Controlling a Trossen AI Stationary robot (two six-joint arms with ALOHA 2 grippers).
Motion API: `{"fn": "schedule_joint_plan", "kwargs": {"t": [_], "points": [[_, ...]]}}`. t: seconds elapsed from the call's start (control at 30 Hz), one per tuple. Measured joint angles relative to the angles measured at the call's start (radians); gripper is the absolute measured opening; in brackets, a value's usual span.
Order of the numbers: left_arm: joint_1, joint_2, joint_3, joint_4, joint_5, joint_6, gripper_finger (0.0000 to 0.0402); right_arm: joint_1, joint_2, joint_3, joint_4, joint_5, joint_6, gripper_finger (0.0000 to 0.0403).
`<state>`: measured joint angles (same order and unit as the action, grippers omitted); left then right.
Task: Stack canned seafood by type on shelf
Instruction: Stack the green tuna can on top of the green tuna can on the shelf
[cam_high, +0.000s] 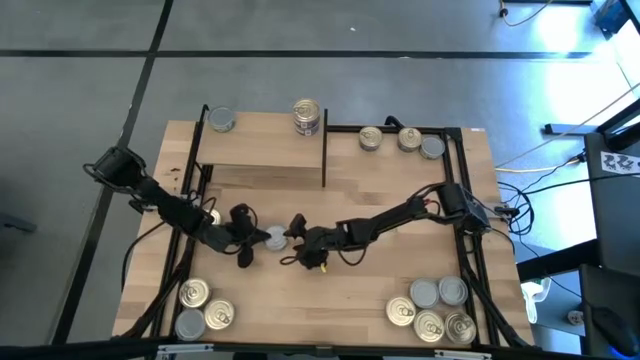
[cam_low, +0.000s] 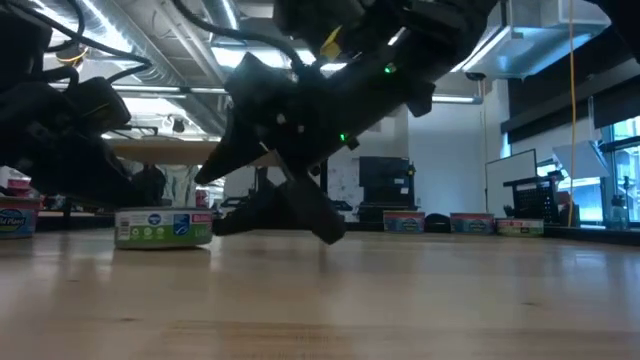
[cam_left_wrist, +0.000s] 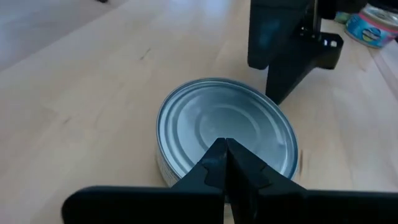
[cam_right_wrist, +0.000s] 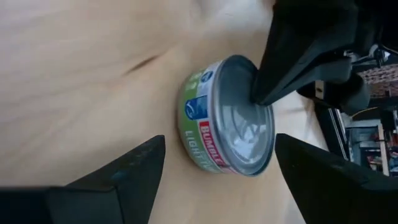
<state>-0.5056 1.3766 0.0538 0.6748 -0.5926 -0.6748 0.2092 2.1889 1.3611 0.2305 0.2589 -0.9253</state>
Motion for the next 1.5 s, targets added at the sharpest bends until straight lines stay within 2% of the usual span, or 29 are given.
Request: {"fn": "schedule_joint_plan", "kwargs": {"t": [0.47, 0.83, 1.0, 1.27, 1.5], "points": [[0.0, 0.002, -0.046, 0.067, -0.049, -0.061, 0.0002, -0.036, 0.023, 0.013, 0.012, 0.034, -0.117, 0.0305], [0.0, 0.002, -0.046, 0.067, -0.053, -0.068, 0.0002, -0.055, 0.049, 0.019, 0.021, -0.042, -0.189, 0.0305], [0.0, 0.002, -0.046, 0.068, -0.056, -0.071, 0.0001, -0.059, 0.092, 0.073, 0.025, -0.033, -0.211, 0.0305], [0.0, 0.003, -0.046, 0.066, -0.058, -0.071, 0.0001, -0.075, 0.161, 0.223, -0.19, -0.049, -0.204, 0.0305], [0.0, 0.003, -0.046, 0.062, -0.066, -0.07, 0.0001, -0.095, 0.163, 0.226, -0.143, -0.067, -0.209, 0.0277]]}}
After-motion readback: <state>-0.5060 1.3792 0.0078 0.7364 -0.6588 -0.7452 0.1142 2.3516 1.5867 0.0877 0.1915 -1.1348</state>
